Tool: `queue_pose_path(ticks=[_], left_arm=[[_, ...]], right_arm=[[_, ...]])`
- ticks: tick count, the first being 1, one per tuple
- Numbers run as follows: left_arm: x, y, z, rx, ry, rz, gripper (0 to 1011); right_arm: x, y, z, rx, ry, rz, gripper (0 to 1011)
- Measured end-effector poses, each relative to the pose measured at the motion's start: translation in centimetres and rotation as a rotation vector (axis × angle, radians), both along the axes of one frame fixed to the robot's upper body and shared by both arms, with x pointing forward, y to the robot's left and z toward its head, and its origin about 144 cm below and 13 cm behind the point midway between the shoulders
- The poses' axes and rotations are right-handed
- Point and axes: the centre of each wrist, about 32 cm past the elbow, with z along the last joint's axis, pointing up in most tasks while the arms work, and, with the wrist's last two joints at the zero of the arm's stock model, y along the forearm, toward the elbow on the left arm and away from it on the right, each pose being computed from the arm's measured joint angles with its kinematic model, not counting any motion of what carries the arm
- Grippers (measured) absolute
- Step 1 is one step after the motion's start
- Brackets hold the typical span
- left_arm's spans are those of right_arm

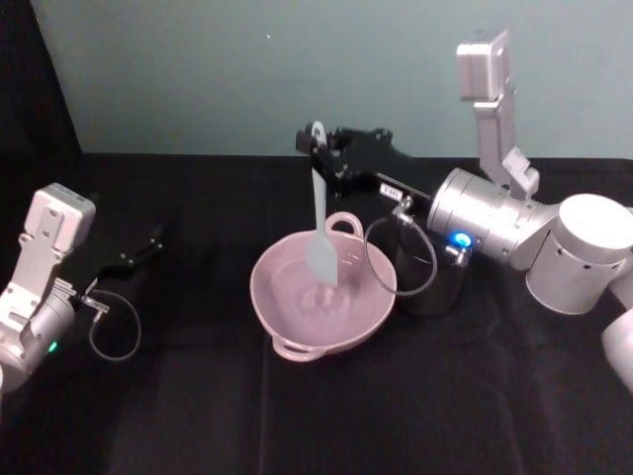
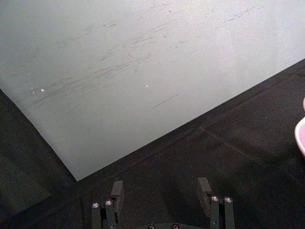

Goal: Use the one hand to pick up the spoon and stir the clear water in the bowl.

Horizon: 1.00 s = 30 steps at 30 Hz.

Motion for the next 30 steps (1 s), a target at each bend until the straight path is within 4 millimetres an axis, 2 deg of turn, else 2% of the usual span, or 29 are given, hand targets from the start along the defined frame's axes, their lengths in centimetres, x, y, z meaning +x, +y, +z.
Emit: queue_pose_path(ticks=[6,12,30], left_arm=[[0.0,0.0,0.0,0.0,0.0,0.0,1011],[0.0,0.0,0.0,0.0,0.0,0.0,1011],[0.0,0.0,0.0,0.0,0.0,0.0,1011]], right_arm=[[-0.4,-0.2,1.9,0.006,-0.055,0.002,109],[-0.6,-0.1,3.0,0.008,-0.082,0.005,109],[-0.5,-0.5,4.2,0.024,-0.106,-0.006,109]])
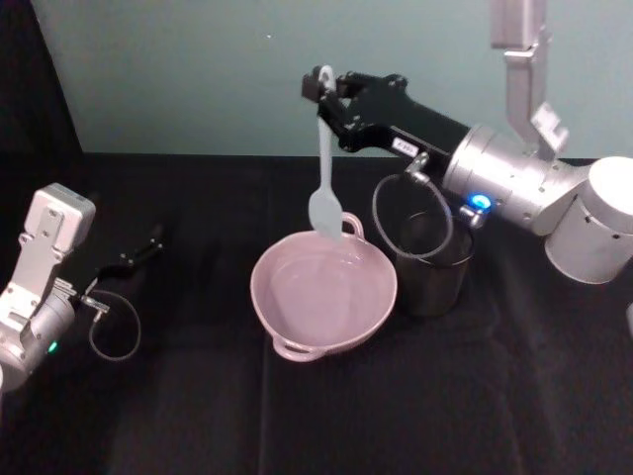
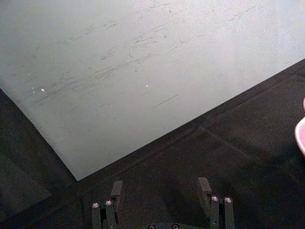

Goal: Use the one hand to pick up the spoon and stir the clear water in the bowl.

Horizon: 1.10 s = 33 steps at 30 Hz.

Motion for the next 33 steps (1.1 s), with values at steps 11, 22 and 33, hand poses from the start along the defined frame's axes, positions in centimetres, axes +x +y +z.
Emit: queue_pose_path(ticks=[11,22,33], left_arm=[[0.0,0.0,0.0,0.0,0.0,0.0,1011],[0.0,0.0,0.0,0.0,0.0,0.0,1011],[0.0,0.0,0.0,0.0,0.0,0.0,1011]], right_arm=[[-0.8,-4.2,0.5,0.01,-0.006,-0.12,109],[-2.0,-7.8,-1.1,0.066,0.043,-0.247,109],[-1.8,-9.1,-5.2,0.218,0.162,-0.302,109]])
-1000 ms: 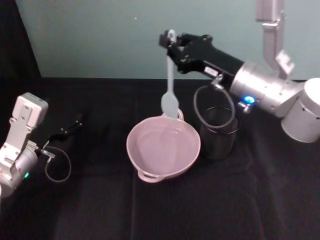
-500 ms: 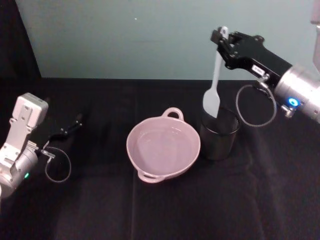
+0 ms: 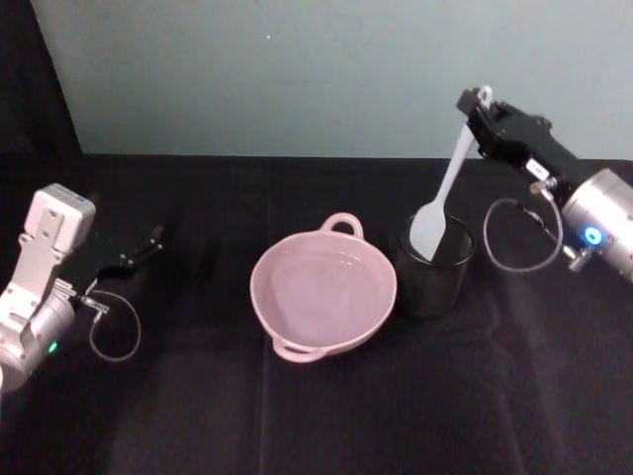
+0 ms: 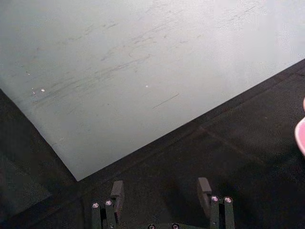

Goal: Use the one hand to pick up the spoon and stir the clear water in the bowl.

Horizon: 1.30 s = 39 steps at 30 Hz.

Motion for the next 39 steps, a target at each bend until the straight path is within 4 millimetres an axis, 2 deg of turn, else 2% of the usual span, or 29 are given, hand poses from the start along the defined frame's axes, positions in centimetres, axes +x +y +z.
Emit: queue_pose_path(ticks=[4,10,27,39], left_arm=[[0.0,0.0,0.0,0.0,0.0,0.0,1011],[0.0,0.0,0.0,0.0,0.0,0.0,1011],[0.0,0.0,0.0,0.0,0.0,0.0,1011],[0.0,0.0,0.0,0.0,0.0,0.0,1011]], right_arm=[[0.4,-0.6,-2.3,0.083,0.049,-0.011,109],[1.0,-1.5,-4.6,0.157,0.103,-0.003,109],[1.8,-2.7,-7.4,0.236,0.164,0.043,109],[1.8,-2.7,-8.0,0.254,0.184,0.04,109]])
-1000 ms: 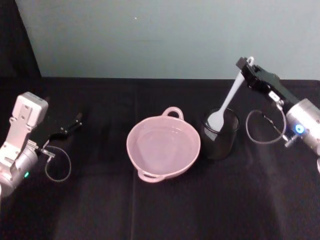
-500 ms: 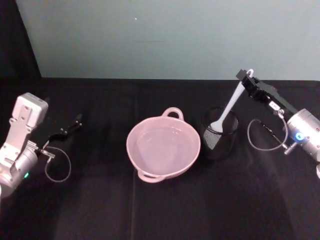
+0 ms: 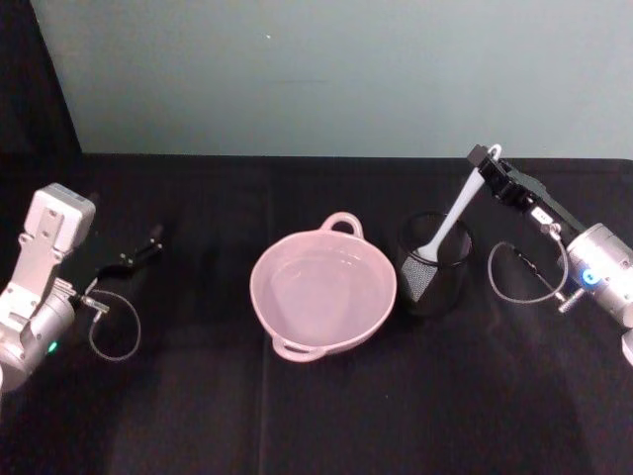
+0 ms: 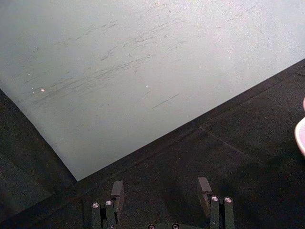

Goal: Use the one hand to pick up the spoon and stir the clear water in the bowl.

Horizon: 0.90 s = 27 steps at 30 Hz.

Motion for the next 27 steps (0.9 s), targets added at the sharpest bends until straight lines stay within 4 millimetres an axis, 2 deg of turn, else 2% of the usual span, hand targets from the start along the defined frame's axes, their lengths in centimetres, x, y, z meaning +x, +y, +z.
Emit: queue_pose_path(ticks=[10,11,12,17,18,20,21,23,24,27], left_arm=[[0.0,0.0,0.0,0.0,0.0,0.0,1011],[0.0,0.0,0.0,0.0,0.0,0.0,1011],[0.0,0.0,0.0,0.0,0.0,0.0,1011],[0.0,0.0,0.0,0.0,0.0,0.0,1011],[0.0,0.0,0.0,0.0,0.0,0.0,1011],[0.0,0.0,0.0,0.0,0.0,0.0,1011],[0.0,0.0,0.0,0.0,0.0,0.0,1011],[0.0,0.0,0.0,0.0,0.0,0.0,1011],[0.0,0.0,0.0,0.0,0.0,0.0,1011],[0.0,0.0,0.0,0.0,0.0,0.0,1011]], right_arm=[[-0.1,-0.1,-0.3,0.002,0.009,-0.007,133],[-0.2,-0.1,-0.4,0.002,0.011,-0.012,182],[-0.2,-0.1,-0.5,0.002,0.012,-0.014,182],[-0.5,-0.3,-0.6,0.001,0.016,-0.029,334],[-0.6,-0.3,-0.7,0.0,0.019,-0.032,392],[-0.8,-0.4,-0.8,0.0,0.023,-0.034,439],[-0.9,-0.4,-1.0,0.0,0.029,-0.037,501],[-1.1,-0.5,-1.3,0.0,0.036,-0.04,521],[-1.2,-0.5,-1.3,0.001,0.038,-0.041,595],[-1.4,-0.6,-1.5,0.003,0.042,-0.044,664]])
